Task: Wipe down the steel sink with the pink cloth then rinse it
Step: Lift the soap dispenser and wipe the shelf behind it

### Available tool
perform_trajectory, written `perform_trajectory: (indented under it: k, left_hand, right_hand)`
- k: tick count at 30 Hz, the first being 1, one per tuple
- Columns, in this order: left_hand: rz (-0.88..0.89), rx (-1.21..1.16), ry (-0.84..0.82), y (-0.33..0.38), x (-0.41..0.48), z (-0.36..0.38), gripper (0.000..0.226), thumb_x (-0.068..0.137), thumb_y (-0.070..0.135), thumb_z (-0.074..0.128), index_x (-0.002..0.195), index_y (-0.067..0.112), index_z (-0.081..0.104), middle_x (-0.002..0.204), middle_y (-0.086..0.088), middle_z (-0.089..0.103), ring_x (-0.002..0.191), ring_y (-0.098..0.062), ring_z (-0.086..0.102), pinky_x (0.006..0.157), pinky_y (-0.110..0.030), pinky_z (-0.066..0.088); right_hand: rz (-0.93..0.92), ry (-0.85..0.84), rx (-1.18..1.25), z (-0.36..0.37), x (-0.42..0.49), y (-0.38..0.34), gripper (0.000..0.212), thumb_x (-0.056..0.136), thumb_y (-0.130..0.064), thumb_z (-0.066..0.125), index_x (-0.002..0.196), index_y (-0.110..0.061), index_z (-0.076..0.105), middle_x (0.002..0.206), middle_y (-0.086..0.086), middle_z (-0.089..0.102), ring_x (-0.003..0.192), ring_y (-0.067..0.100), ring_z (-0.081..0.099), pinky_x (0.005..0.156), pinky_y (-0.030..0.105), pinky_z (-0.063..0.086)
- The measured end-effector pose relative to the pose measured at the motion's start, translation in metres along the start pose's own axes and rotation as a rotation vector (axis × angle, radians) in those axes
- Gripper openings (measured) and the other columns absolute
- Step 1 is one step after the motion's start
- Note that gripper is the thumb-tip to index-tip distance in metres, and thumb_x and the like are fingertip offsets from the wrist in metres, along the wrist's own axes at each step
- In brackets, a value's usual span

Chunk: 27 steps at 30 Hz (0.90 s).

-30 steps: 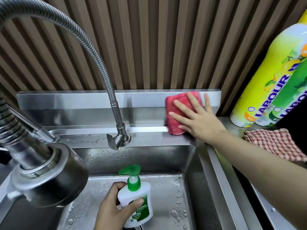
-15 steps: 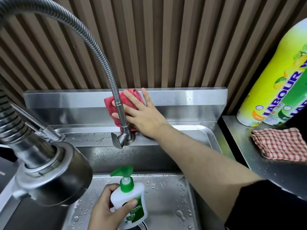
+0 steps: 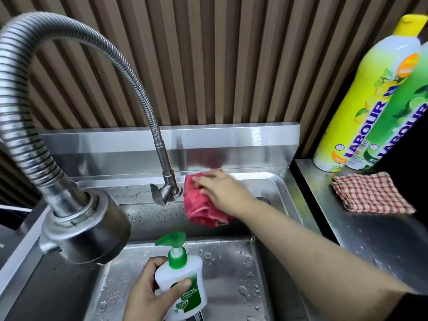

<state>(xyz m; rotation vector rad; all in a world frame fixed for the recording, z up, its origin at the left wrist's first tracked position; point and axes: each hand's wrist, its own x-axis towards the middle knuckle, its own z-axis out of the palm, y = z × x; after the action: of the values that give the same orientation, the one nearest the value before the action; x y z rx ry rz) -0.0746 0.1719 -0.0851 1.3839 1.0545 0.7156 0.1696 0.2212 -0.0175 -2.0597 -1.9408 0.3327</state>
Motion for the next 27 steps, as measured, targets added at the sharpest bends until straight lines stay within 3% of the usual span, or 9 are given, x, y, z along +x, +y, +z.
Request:
perform_trajectory:
  k: [2, 4, 6, 9, 14, 18, 22, 25, 27]
  left_hand:
    - [0.000, -0.006, 0.012, 0.001, 0.000, -0.001, 0.071, 0.015, 0.065, 0.086, 0.076, 0.035, 0.065, 0.077, -0.010, 0.073, 0.068, -0.019, 0.064, 0.063, -0.027, 0.053]
    - [-0.003, -0.012, 0.029, 0.001, 0.001, -0.002, 0.071, 0.013, 0.065, 0.086, 0.075, 0.035, 0.065, 0.076, -0.009, 0.073, 0.064, -0.016, 0.064, 0.061, -0.022, 0.053]
    - [-0.006, 0.005, 0.031, 0.000, 0.002, 0.000, 0.072, 0.014, 0.066, 0.085, 0.075, 0.035, 0.065, 0.077, -0.007, 0.073, 0.065, -0.016, 0.065, 0.062, -0.022, 0.054]
    - [0.005, 0.024, 0.019, 0.001, 0.005, 0.004, 0.073, 0.016, 0.068, 0.084, 0.077, 0.034, 0.064, 0.077, -0.007, 0.073, 0.069, -0.021, 0.065, 0.072, -0.031, 0.054]
    - [0.023, 0.008, -0.019, 0.008, 0.007, 0.019, 0.070, 0.017, 0.068, 0.084, 0.075, 0.036, 0.063, 0.077, -0.005, 0.073, 0.065, -0.014, 0.063, 0.060, -0.022, 0.052]
    - [0.032, -0.029, -0.042, 0.010, 0.006, 0.017, 0.065, 0.020, 0.049, 0.089, 0.078, 0.033, 0.065, 0.077, -0.005, 0.073, 0.064, -0.012, 0.064, 0.060, -0.019, 0.053]
    - [0.036, -0.008, -0.046, 0.004, 0.005, 0.006, 0.085, 0.016, 0.057, 0.089, 0.087, 0.019, 0.064, 0.078, -0.010, 0.073, 0.065, -0.014, 0.065, 0.059, -0.021, 0.054]
    - [0.039, 0.000, -0.015, 0.005, 0.004, -0.001, 0.069, 0.022, 0.033, 0.088, 0.084, 0.015, 0.062, 0.078, -0.010, 0.072, 0.055, -0.008, 0.062, 0.054, -0.012, 0.050]
    - [0.051, 0.033, -0.016, 0.010, 0.002, -0.001, 0.067, 0.018, 0.037, 0.091, 0.078, 0.024, 0.065, 0.075, -0.005, 0.073, 0.054, -0.007, 0.063, 0.054, -0.010, 0.050]
  right_hand:
    - [-0.045, -0.099, -0.009, 0.016, 0.001, -0.024, 0.044, 0.099, -0.041, 0.033, 0.142, -0.034, 0.030, 0.156, -0.002, 0.022, 0.144, 0.025, 0.012, 0.118, 0.044, 0.006]
    - [-0.052, -0.036, -0.051, 0.030, 0.003, -0.036, 0.058, 0.095, -0.050, 0.036, 0.147, -0.028, 0.022, 0.156, -0.007, 0.018, 0.145, 0.018, 0.005, 0.118, 0.043, -0.004]
    - [-0.054, 0.015, -0.152, 0.035, 0.002, -0.034, 0.069, 0.090, -0.055, 0.043, 0.148, -0.026, 0.018, 0.157, -0.008, 0.016, 0.145, 0.019, 0.004, 0.118, 0.044, -0.003]
    - [-0.042, 0.007, -0.269, 0.030, -0.011, -0.017, 0.068, 0.093, -0.050, 0.041, 0.149, -0.025, 0.012, 0.158, -0.008, 0.011, 0.145, 0.021, 0.003, 0.117, 0.044, -0.003]
    - [0.309, -0.075, -0.184, -0.005, -0.049, 0.036, 0.065, 0.095, -0.049, 0.036, 0.150, -0.029, 0.007, 0.158, -0.013, 0.002, 0.145, 0.016, -0.004, 0.118, 0.044, -0.004]
    - [0.480, -0.032, -0.180, 0.001, -0.052, 0.023, 0.065, 0.096, -0.047, 0.033, 0.150, -0.026, 0.005, 0.158, -0.010, -0.005, 0.145, 0.024, -0.009, 0.115, 0.053, -0.009]
    - [0.194, -0.001, -0.155, 0.033, -0.017, -0.027, 0.067, 0.094, -0.051, 0.036, 0.150, -0.026, 0.007, 0.159, -0.007, -0.001, 0.144, 0.025, -0.012, 0.111, 0.056, -0.016]
    - [0.066, -0.018, -0.177, 0.042, 0.003, -0.046, 0.076, 0.089, -0.055, 0.046, 0.149, -0.025, 0.010, 0.159, -0.006, 0.005, 0.145, 0.024, -0.009, 0.112, 0.059, -0.010]
    - [0.048, -0.016, -0.220, 0.044, 0.000, -0.041, 0.079, 0.087, -0.055, 0.049, 0.149, -0.024, 0.010, 0.159, -0.006, 0.007, 0.145, 0.023, -0.005, 0.114, 0.056, -0.005]
